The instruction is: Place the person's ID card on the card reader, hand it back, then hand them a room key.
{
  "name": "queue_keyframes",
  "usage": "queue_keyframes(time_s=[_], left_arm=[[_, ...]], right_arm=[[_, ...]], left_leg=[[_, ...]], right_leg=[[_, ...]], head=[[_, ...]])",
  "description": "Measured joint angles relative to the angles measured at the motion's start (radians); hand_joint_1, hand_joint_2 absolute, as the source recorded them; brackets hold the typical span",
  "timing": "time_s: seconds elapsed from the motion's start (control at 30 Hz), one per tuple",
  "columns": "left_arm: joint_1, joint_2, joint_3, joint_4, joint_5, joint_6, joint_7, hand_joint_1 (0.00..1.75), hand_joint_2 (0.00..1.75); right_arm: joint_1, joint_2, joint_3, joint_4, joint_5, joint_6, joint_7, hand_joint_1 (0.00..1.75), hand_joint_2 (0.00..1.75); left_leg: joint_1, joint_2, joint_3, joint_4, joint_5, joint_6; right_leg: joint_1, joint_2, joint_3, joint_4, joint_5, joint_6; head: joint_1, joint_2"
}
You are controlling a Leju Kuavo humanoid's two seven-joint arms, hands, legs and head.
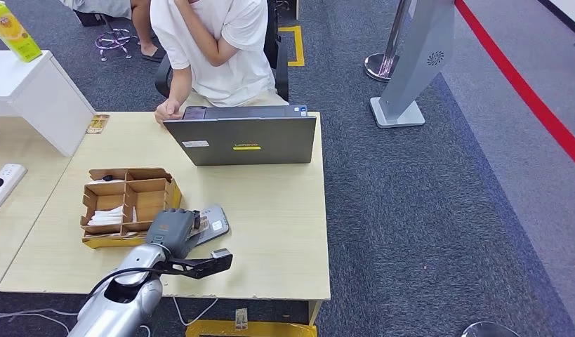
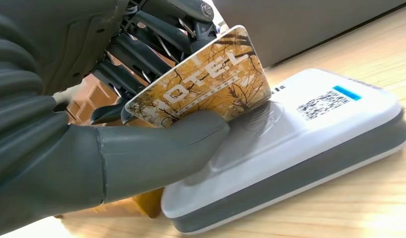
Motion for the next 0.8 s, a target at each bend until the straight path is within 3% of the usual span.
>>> queue_keyframes(time_s=[0.37, 0.43, 0.6, 0.8], left_arm=[[-0.052, 0.043, -0.005, -0.055, 0.095, 0.044, -0.024, 1.75, 1.75], [-0.052, 0.048, -0.005, -0.077, 0.085, 0.093, -0.026, 1.75, 1.75], [-0.069, 0.074, 0.008, -0.215, 0.007, 0.316, -0.033, 1.75, 1.75], [-0.197, 0.129, 0.076, -0.311, -0.029, 0.322, -0.039, 1.75, 1.75]], right_arm=[[0.0, 0.0, -0.004, 0.0, 0.015, 0.004, -0.003, 0.0, 1.75], [0.001, 0.001, -0.004, 0.0, 0.017, 0.004, -0.005, 0.0, 1.75], [0.001, 0.004, -0.004, 0.0, 0.046, 0.003, -0.008, 0.0, 1.75], [0.0, 0.008, -0.004, 0.0, 0.079, 0.007, -0.008, 0.0, 1.75]], left_leg=[[0.0, 0.0, 0.0, 0.0, 0.001, -0.001], [0.0, 0.0, 0.0, 0.0, 0.001, -0.001], [0.0, 0.0, -0.001, 0.0, 0.001, -0.001], [0.001, 0.0, -0.001, 0.0, 0.002, -0.002]], right_leg=[[0.0, 0.0, 0.0, 0.001, 0.0, 0.0], [0.0, 0.0, -0.001, 0.001, 0.0, 0.0], [0.0, 0.0, -0.001, 0.001, 0.0, 0.0], [0.001, 0.0, -0.001, 0.002, 0.001, -0.001]], head=[[0.0, 0.0], [0.0, 0.0], [0.0, 0.0], [0.0, 0.0]])
